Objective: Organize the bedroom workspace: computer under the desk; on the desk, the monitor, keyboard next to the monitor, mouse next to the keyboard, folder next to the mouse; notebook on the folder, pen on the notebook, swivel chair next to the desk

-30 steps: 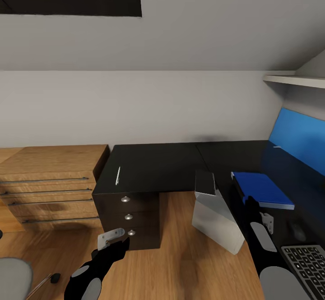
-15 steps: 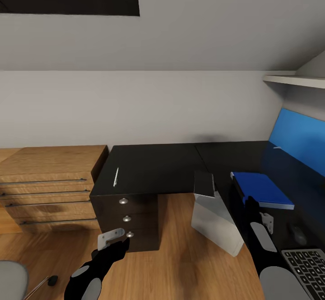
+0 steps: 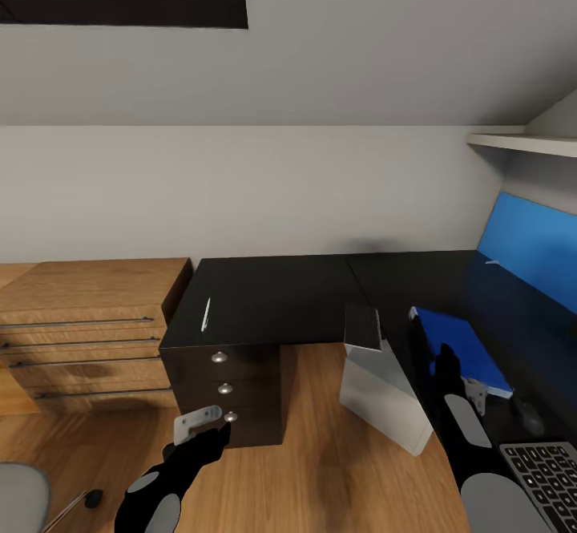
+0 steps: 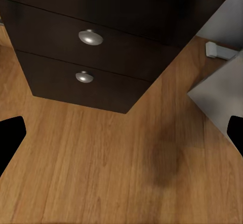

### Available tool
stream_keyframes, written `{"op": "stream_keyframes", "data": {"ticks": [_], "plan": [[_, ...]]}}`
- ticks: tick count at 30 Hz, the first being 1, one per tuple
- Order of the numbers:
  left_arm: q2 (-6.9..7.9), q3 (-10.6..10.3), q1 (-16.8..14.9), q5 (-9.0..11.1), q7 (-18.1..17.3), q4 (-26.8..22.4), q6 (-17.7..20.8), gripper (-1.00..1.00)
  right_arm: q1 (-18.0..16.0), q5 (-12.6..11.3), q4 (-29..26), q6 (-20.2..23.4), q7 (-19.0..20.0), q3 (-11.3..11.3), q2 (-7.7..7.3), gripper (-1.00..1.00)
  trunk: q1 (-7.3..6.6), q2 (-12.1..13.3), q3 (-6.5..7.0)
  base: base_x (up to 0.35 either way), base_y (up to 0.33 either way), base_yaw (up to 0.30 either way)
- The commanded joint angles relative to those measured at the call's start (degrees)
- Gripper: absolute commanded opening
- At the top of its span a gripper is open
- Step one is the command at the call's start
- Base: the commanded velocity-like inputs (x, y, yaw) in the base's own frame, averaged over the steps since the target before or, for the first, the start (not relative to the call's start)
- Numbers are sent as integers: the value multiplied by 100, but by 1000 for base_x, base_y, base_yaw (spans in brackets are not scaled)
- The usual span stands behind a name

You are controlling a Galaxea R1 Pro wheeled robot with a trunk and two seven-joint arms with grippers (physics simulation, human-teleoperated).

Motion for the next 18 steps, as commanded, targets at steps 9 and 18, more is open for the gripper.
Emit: {"op": "stream_keyframes", "data": {"ticks": [9, 18], "plan": [[6, -14, -3, 59, 59, -6, 6, 100, -2, -53, -12, -31, 8, 8, -1, 100, 0, -4, -6, -124, 0, 0], [6, -14, -5, 59, 59, -6, 6, 100, -2, -53, -15, -35, 16, 6, 3, 100, 0, -4, -6, -13, 0, 0]]}}
